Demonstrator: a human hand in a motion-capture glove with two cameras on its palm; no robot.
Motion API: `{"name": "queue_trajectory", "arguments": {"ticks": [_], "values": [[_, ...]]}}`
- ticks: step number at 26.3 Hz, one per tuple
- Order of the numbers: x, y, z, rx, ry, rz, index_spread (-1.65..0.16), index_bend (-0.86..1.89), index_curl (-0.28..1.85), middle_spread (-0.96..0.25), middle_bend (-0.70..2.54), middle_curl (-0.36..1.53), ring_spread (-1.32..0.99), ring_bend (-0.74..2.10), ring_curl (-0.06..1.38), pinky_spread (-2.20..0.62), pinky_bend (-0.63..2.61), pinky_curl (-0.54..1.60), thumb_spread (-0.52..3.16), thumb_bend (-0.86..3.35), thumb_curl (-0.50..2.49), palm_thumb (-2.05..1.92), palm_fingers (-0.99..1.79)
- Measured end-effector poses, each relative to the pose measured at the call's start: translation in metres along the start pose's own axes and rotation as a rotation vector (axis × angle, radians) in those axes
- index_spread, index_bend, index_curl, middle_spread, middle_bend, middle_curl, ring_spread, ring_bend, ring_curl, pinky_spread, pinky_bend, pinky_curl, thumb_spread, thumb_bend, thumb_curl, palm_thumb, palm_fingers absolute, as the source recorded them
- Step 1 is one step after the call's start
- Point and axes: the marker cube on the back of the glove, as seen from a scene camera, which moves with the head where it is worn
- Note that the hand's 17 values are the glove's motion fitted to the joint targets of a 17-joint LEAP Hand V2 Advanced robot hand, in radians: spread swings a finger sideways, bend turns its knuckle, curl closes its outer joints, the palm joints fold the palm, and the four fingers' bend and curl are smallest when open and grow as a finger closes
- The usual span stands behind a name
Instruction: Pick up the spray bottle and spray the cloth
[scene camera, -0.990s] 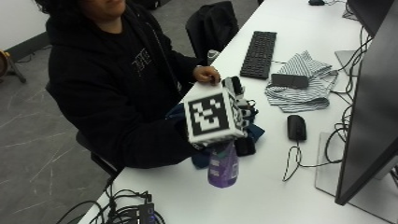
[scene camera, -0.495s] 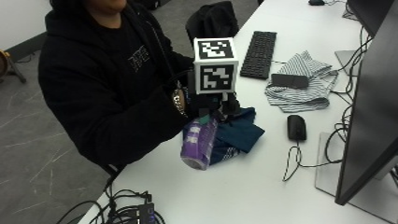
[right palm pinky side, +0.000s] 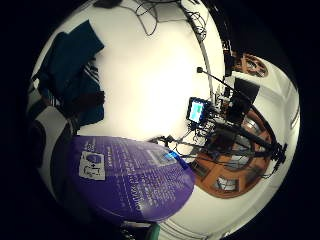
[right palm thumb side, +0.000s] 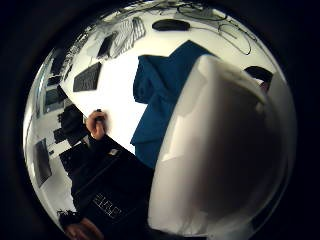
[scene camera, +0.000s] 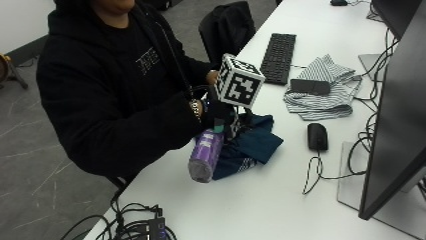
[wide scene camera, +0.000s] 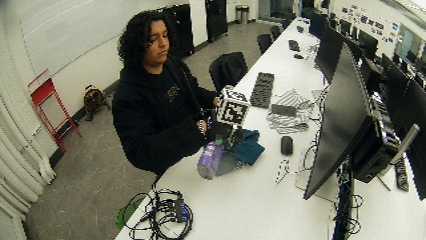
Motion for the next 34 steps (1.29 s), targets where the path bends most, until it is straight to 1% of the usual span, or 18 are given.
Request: {"name": "queue_trajectory", "arguments": {"ticks": [2, 6, 8, 12, 17, 20, 23, 26, 29, 34], "values": [[-0.008, -0.003, 0.012, -0.03, 0.019, -0.006, -0.3, 0.26, 0.51, -0.21, 0.59, 0.51, -0.25, 0.6, 0.44, -0.33, 0.44, 0.38, 0.24, -0.04, 0.72, 0.91, 1.37], [-0.024, 0.017, 0.041, -0.106, 0.067, -0.071, -0.3, 0.26, 0.51, -0.21, 0.59, 0.51, -0.24, 0.6, 0.44, -0.33, 0.44, 0.38, 0.24, -0.04, 0.72, 0.91, 1.37], [-0.027, 0.013, 0.046, -0.124, 0.077, -0.072, -0.3, 0.26, 0.51, -0.21, 0.59, 0.51, -0.24, 0.6, 0.44, -0.32, 0.43, 0.38, 0.24, -0.04, 0.72, 0.91, 1.37], [-0.024, -0.014, 0.041, -0.115, 0.06, -0.028, -0.3, 0.26, 0.52, -0.21, 0.59, 0.5, -0.24, 0.6, 0.44, -0.32, 0.44, 0.38, 0.24, -0.04, 0.73, 0.91, 1.37], [-0.025, 0.012, 0.043, -0.104, 0.014, -0.107, -0.3, 0.26, 0.52, -0.21, 0.59, 0.51, -0.24, 0.6, 0.44, -0.32, 0.42, 0.38, 0.24, -0.04, 0.73, 0.9, 1.37], [-0.023, 0.013, 0.029, -0.053, -0.133, -0.178, -0.3, 0.26, 0.53, -0.21, 0.59, 0.51, -0.24, 0.59, 0.44, -0.31, 0.42, 0.38, 0.23, -0.04, 0.74, 0.91, 1.37], [-0.02, 0.014, 0.01, 0.025, -0.361, -0.258, -0.3, 0.28, 0.53, -0.21, 0.59, 0.5, -0.25, 0.58, 0.44, -0.31, 0.42, 0.37, 0.22, -0.04, 0.74, 0.91, 1.36], [-0.015, 0.014, -0.008, 0.12, -0.549, -0.296, -0.3, 0.28, 0.54, -0.21, 0.58, 0.5, -0.25, 0.57, 0.44, -0.31, 0.42, 0.37, 0.21, -0.03, 0.75, 0.92, 1.36], [-0.012, 0.012, -0.026, 0.194, -0.689, -0.333, -0.3, 0.29, 0.54, -0.21, 0.58, 0.5, -0.25, 0.56, 0.44, -0.31, 0.41, 0.37, 0.21, -0.04, 0.75, 0.93, 1.36], [-0.024, 0.006, -0.057, 0.263, -0.877, -0.469, -0.3, 0.25, 0.53, -0.21, 0.56, 0.49, -0.24, 0.55, 0.43, -0.3, 0.42, 0.37, 0.21, -0.03, 0.75, 0.94, 1.32]]}}
